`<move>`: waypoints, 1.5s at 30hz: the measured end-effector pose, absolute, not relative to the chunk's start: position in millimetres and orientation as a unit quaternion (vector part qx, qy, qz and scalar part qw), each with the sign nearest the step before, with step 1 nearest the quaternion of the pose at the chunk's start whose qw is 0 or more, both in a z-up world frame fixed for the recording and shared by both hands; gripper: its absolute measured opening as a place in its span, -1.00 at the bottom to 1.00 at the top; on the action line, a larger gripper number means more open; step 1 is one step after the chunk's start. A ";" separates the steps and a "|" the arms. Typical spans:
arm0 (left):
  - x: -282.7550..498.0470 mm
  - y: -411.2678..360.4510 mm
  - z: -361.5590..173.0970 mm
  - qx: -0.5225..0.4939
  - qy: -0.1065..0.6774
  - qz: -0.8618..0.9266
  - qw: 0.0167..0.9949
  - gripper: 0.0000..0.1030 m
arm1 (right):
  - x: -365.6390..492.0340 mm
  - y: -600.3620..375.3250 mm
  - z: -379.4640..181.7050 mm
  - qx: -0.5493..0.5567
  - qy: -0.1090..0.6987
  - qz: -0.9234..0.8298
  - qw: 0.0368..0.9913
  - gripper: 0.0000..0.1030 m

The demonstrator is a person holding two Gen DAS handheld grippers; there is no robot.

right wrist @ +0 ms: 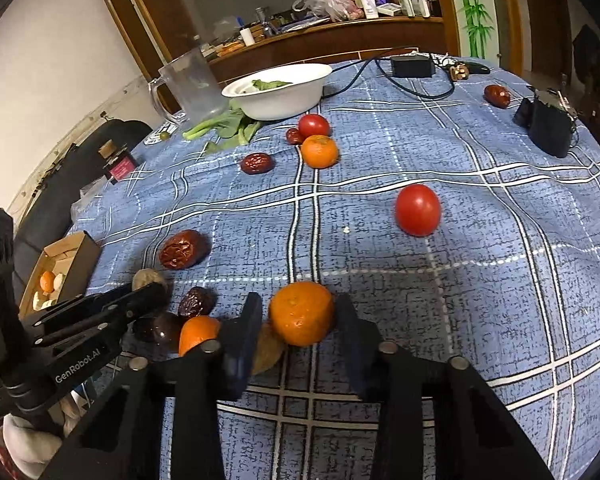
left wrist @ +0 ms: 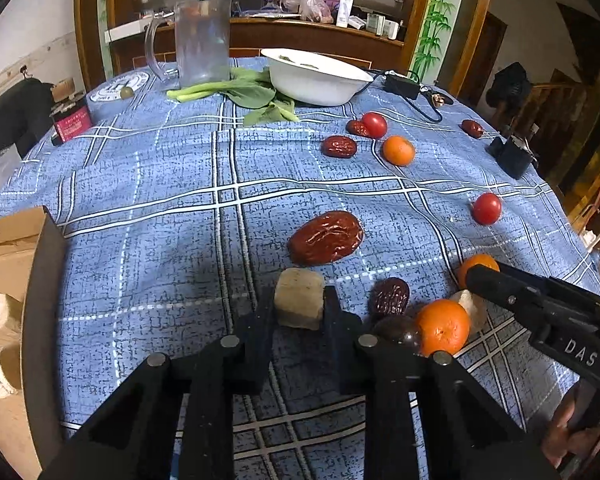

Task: Organize fruits
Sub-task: 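Grasp a beige cube with the left tool while the right tool grasps a mandarin orange, then carry the cube and orange over the cardboard box with both tools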

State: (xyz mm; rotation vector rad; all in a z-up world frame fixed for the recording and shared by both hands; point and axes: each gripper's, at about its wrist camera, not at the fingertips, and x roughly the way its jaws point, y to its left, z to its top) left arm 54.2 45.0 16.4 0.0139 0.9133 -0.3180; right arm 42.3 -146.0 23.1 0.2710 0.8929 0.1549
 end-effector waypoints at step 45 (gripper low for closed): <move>-52.8 326.7 83.8 -0.112 0.374 0.040 0.920 -0.57 | -9.7 105.5 98.3 0.016 0.393 0.277 0.877 -0.28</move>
